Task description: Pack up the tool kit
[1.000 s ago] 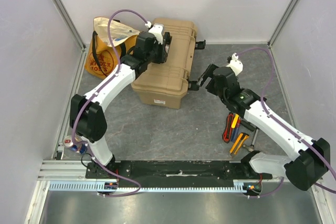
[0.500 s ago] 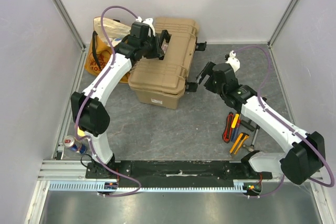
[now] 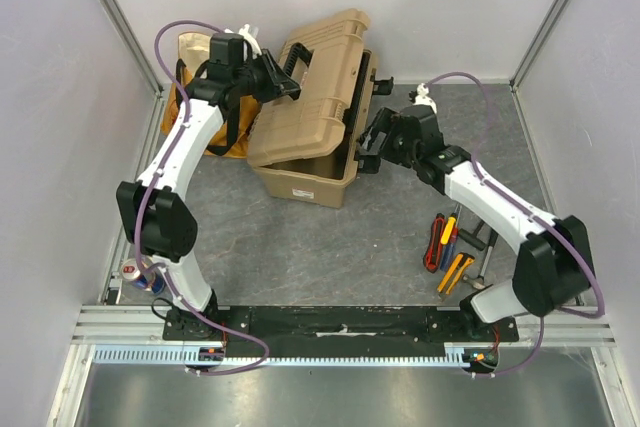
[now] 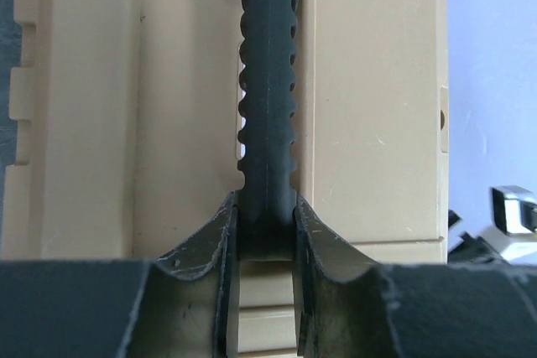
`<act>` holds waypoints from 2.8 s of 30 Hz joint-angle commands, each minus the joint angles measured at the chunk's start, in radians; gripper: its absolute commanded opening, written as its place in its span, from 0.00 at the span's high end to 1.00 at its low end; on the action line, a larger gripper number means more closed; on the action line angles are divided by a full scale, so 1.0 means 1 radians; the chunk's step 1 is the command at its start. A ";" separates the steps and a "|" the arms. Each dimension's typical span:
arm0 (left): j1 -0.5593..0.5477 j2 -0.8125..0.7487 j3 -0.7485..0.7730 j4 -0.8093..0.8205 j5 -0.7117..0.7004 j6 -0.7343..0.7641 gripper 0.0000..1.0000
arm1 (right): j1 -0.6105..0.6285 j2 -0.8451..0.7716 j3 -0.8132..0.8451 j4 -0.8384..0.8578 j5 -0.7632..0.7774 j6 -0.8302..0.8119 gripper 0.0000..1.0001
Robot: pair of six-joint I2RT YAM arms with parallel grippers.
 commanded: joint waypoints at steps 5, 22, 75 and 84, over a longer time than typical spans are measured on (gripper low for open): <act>0.079 -0.162 -0.012 0.259 0.192 -0.208 0.98 | 0.037 0.126 0.150 -0.001 -0.038 -0.180 0.02; 0.298 -0.199 -0.150 0.391 0.505 -0.259 0.98 | 0.062 0.187 0.185 -0.221 0.324 -0.121 0.16; 0.584 -0.374 -0.465 0.362 0.524 -0.337 0.37 | 0.042 -0.002 0.303 -0.245 0.387 -0.177 0.09; 0.586 -0.506 -0.365 0.115 0.161 -0.151 0.35 | 0.144 0.179 0.496 -0.173 0.332 -0.266 0.07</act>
